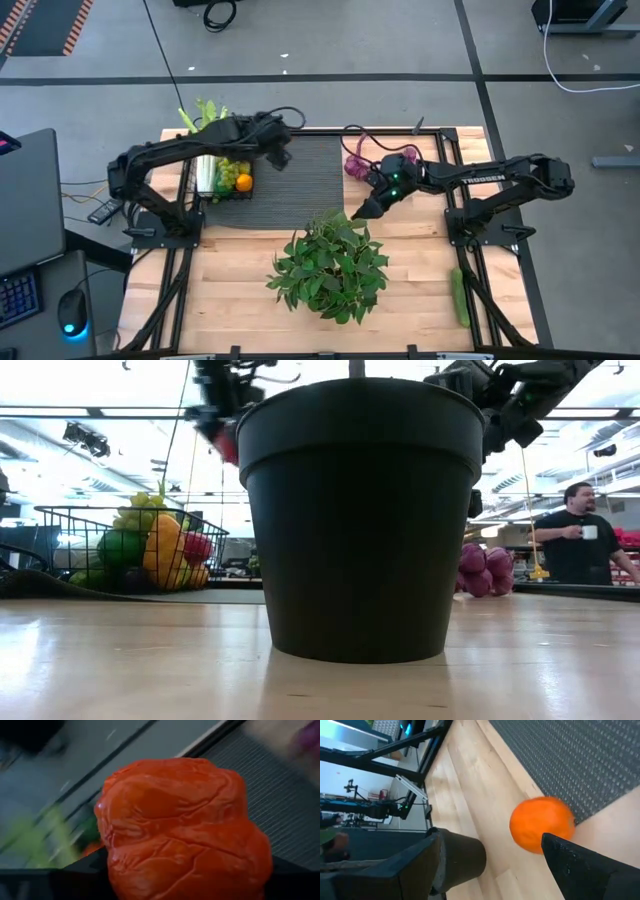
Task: Build produce basket
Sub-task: Put the orange pumpkin into the wire basket
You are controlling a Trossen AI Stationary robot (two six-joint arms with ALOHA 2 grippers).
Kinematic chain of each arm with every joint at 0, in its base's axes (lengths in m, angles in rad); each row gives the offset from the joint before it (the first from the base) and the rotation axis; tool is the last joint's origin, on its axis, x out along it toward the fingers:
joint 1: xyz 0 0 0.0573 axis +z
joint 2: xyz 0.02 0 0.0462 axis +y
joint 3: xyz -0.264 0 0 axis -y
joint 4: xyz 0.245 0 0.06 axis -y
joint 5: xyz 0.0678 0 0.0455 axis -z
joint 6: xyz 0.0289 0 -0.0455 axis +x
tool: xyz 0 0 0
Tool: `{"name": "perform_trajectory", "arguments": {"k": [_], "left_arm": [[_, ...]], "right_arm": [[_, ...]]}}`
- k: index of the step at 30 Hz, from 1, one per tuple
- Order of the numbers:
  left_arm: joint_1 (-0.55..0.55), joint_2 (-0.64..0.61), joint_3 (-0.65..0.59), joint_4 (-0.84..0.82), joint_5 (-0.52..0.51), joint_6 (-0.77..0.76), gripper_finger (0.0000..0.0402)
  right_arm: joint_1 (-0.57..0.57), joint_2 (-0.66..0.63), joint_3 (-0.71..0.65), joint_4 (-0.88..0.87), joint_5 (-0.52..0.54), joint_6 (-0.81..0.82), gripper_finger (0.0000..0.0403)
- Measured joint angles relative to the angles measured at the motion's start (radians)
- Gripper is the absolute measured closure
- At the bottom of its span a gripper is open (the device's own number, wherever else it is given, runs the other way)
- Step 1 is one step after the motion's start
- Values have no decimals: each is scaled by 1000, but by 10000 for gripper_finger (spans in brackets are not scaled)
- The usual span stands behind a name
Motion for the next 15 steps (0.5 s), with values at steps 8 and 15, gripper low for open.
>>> {"name": "perform_trajectory", "arguments": {"k": [8,15], "left_arm": [[113,-7,-3,-429,-25,-322,135],[186,-6,-5,-424,-39,-327,123]], "right_arm": [[-58,0,0,2,-99,-30,55],[-57,0,0,2,-132,-30,55]]}}
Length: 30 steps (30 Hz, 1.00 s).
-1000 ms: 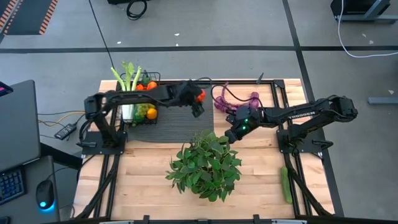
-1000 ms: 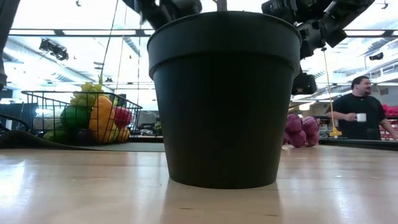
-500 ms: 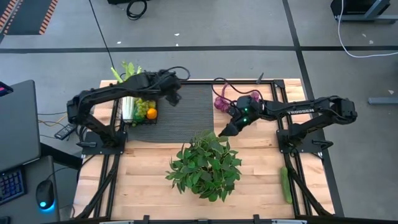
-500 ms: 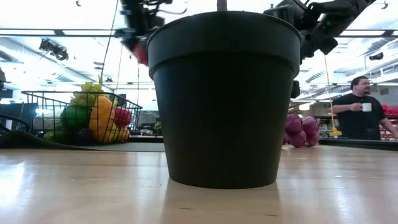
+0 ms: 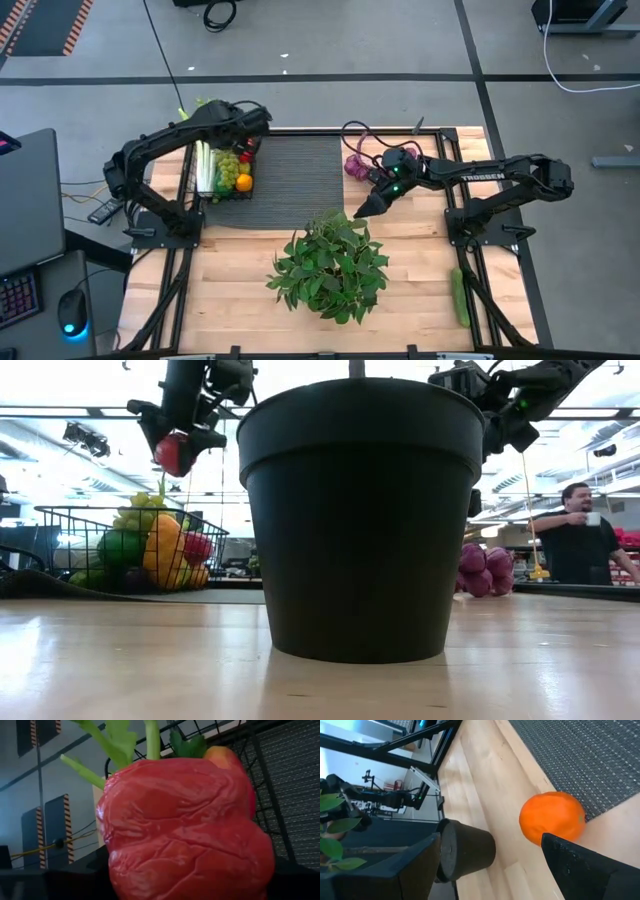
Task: Build produce basket
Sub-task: Put the orange pumpkin into the wire basket, then put the purple garlic into the wire basket
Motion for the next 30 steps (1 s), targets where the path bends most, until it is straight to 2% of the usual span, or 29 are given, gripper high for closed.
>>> {"name": "perform_trajectory", "arguments": {"k": [10,19,22,25,30], "left_arm": [[16,0,0,-7,19,10,111],[71,0,0,-4,19,62,8],[70,0,0,0,27,62,15],[57,0,0,-7,91,52,20],[17,1,0,1,145,-54,21]], "right_arm": [[27,0,0,0,-38,8,55],[29,0,0,0,-44,6,55],[29,0,0,0,-30,5,55],[23,0,0,0,-4,5,55],[6,0,0,-9,25,34,55]]}}
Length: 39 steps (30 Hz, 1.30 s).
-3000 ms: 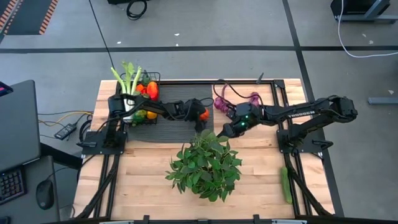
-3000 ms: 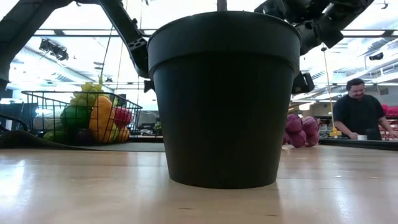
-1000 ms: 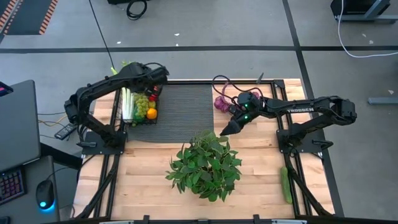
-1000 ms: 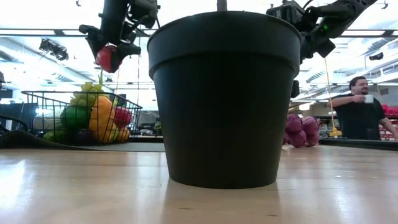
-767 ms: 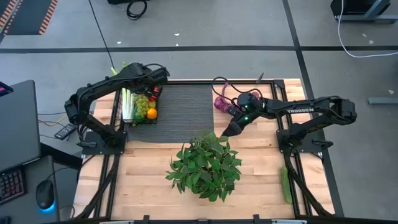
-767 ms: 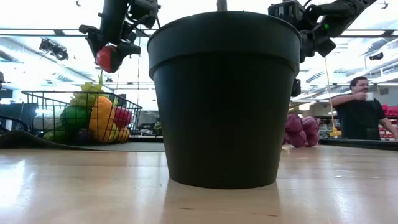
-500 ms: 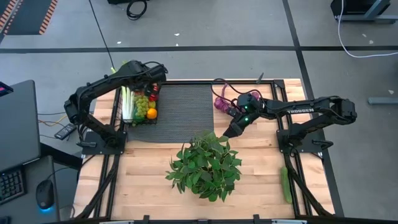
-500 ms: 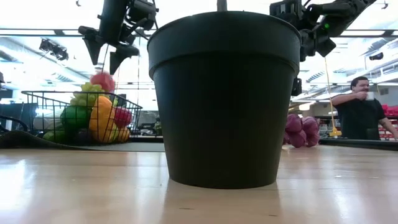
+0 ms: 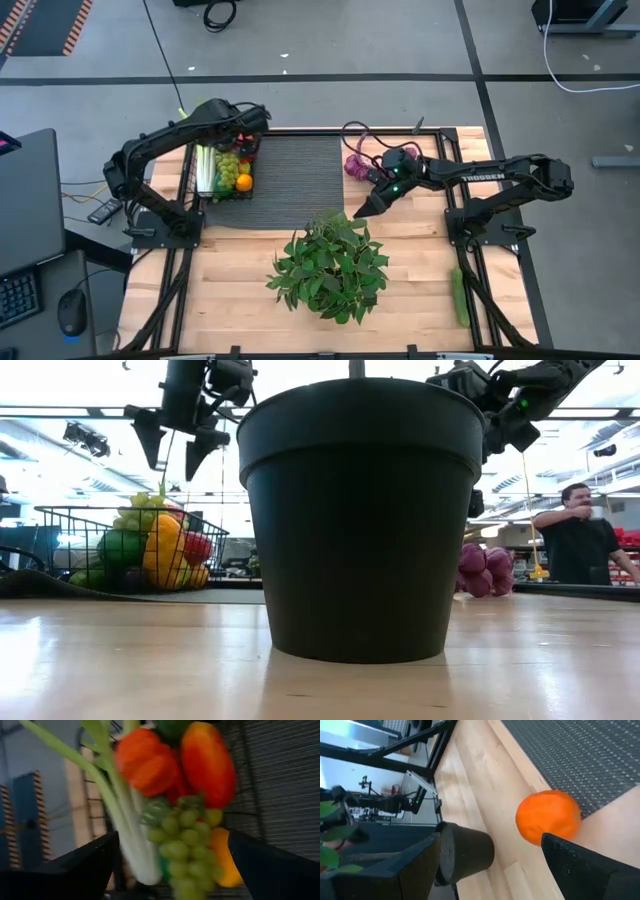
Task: Build produce basket
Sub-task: Put the purple garlic into the wire basket
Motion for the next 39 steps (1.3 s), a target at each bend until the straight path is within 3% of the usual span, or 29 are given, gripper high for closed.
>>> {"name": "perform_trajectory", "arguments": {"k": [5,11,17,23,26,30,35,39], "left_arm": [[-52,0,0,147,190,-63,21],[-176,0,0,418,357,44,21],[-278,0,0,480,360,64,21],[-320,0,0,472,360,66,21],[-319,0,0,472,360,89,21],[-313,0,0,472,352,112,21],[-292,0,0,473,323,125,21],[-276,0,0,474,310,125,21]], "right_arm": [[1,0,0,-12,22,-40,55],[-4,0,0,-53,177,-76,55],[-44,0,80,-50,358,-148,55],[-78,0,256,-73,548,-435,55],[-83,0,366,-226,669,-536,55],[-111,0,473,-528,846,-551,55],[-223,1,524,-847,849,-501,55],[-305,11,524,-892,767,-540,55]]}}
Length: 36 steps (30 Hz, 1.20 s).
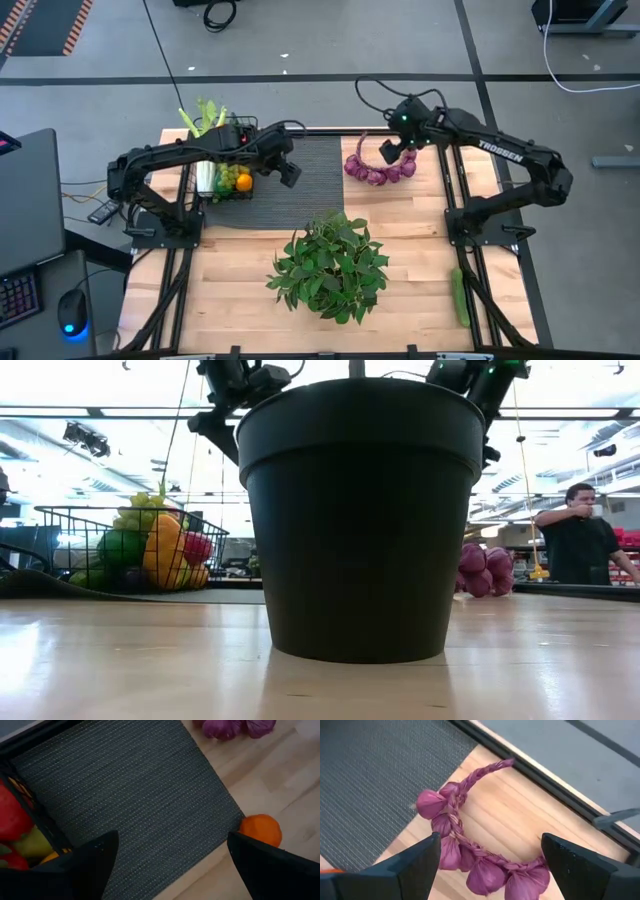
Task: Build produce basket
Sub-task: Put the purple garlic into the wire basket
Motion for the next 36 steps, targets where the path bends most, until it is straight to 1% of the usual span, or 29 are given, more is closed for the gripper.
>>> {"name": "perform_trajectory", "arguments": {"k": [3,6,13,16,18,24,29,32,34,36], "left_arm": [[4,0,0,1,0,0,21],[4,0,0,1,0,2,21],[1,0,0,-16,18,43,21],[1,0,0,-29,20,43,21],[1,0,0,-39,21,43,21],[1,0,0,-40,24,43,21],[4,0,0,-37,24,43,21],[11,0,0,-36,24,43,21],[17,0,0,-36,24,43,21],[24,0,0,-35,24,43,21]], "right_arm": [[-32,33,0,12,-23,-63,55],[-53,97,0,16,-53,-122,55],[-82,305,0,14,-187,-174,55],[-101,371,0,6,-274,-177,55],[-114,403,0,-12,-301,-195,55],[-164,436,-1,-62,-312,-262,55],[-195,437,-1,-65,-372,-270,55],[-208,437,-1,-52,-425,-279,58],[-216,437,-1,-34,-464,-276,71],[-222,437,-1,-17,-480,-272,95]]}}
